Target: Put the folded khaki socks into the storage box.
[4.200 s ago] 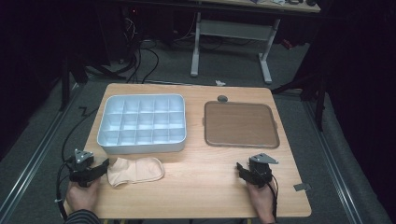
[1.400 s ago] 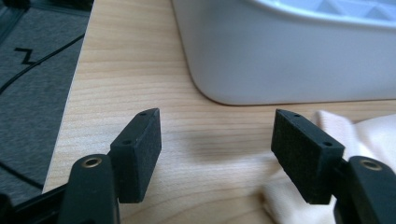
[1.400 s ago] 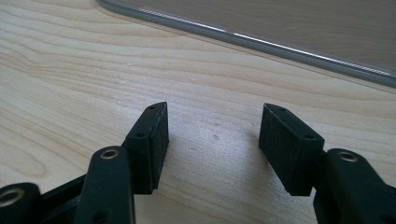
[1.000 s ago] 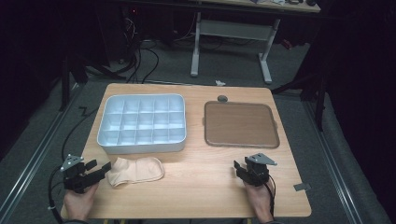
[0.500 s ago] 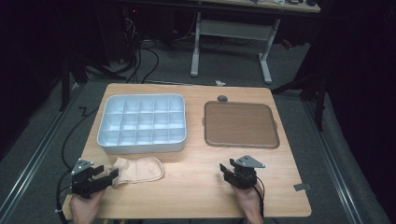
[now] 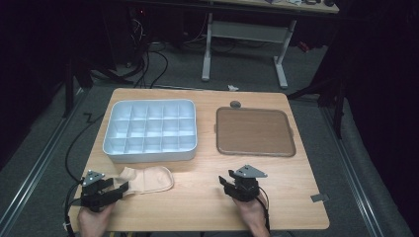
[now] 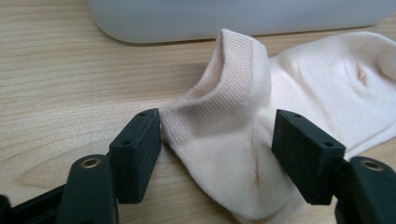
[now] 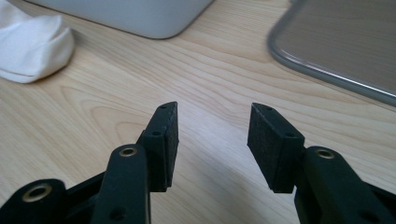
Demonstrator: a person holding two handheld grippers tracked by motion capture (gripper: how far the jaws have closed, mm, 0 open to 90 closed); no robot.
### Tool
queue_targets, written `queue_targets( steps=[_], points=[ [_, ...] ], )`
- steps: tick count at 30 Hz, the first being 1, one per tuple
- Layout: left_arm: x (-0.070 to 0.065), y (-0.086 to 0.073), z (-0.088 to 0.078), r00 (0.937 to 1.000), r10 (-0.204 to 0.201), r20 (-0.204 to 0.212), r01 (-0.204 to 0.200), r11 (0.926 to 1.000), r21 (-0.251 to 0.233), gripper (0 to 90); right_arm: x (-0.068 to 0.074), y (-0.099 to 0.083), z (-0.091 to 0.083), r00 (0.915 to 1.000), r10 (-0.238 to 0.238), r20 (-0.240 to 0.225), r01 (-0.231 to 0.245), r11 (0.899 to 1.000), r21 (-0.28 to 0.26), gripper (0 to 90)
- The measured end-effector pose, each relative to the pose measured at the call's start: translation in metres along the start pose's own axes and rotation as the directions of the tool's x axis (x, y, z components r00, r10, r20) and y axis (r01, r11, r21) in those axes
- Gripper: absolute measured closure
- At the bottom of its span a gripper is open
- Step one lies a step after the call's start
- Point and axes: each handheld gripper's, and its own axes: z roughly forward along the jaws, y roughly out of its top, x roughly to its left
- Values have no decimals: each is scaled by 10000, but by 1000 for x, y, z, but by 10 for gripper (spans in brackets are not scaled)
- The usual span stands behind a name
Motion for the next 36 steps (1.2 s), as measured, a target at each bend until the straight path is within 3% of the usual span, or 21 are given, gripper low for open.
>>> queue_targets(
  steps=[13, 18, 19, 27, 36],
  points=[
    [-8, 2, 4, 9985, 448, -305, -445, 9990, 110, 345, 34, 14, 19, 9938, -774, -800, 787, 9968, 125, 539],
    [-12, 2, 6, 9974, 607, -379, -603, 9981, 119, 353, 49, 20, 28, 9879, -1055, -1136, 1081, 9940, 167, 540],
    [-13, 2, 7, 9970, 661, -410, -657, 9978, 118, 357, 57, 22, 33, 9832, -1251, -1331, 1288, 9915, 201, 539],
    [-19, 2, 9, 9944, 909, -543, -905, 9958, 98, 371, 86, 29, 53, 9700, -1545, -1877, 1620, 9865, 248, 537],
    [-22, 2, 10, 9914, 1090, -730, -1083, 9940, 135, 400, 102, 37, 73, 9671, -1592, -1983, 1711, 9843, 442, 539]
  ],
)
